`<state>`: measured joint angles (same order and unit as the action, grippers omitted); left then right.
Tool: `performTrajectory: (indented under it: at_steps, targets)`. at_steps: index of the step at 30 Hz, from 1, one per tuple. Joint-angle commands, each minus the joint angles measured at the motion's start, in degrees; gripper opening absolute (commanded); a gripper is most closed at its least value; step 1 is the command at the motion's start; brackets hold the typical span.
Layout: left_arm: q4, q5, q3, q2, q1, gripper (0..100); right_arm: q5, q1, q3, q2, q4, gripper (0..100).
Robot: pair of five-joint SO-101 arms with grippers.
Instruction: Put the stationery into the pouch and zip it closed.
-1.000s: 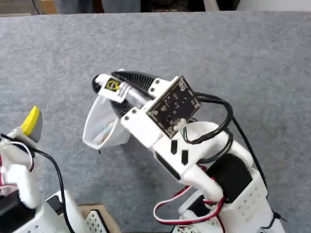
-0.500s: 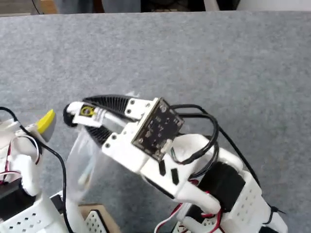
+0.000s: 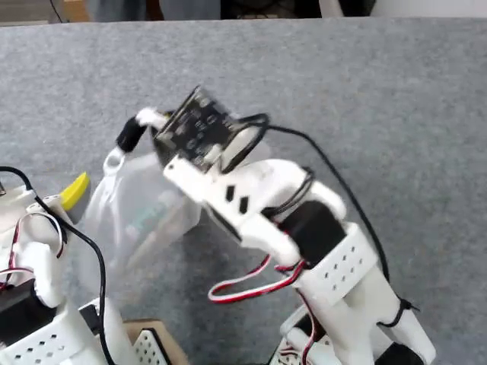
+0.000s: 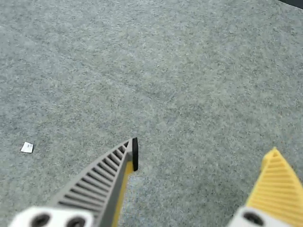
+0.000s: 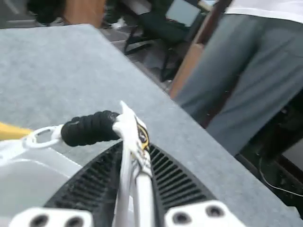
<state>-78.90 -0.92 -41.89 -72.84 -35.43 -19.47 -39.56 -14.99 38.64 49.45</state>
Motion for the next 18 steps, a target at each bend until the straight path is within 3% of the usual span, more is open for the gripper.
performTrajectory:
  at_steps: [1, 18]
  targets:
    - [1.0, -0.4, 0.1, -0.4, 0.5, 40, -0.5, 3.9, 4.2, -0.3, -2.1, 1.2]
    - [0.9, -0.4, 0.1, -0.4, 0.3, 40, -0.6, 19.1, 18.8, -0.3, -2.8, 1.2]
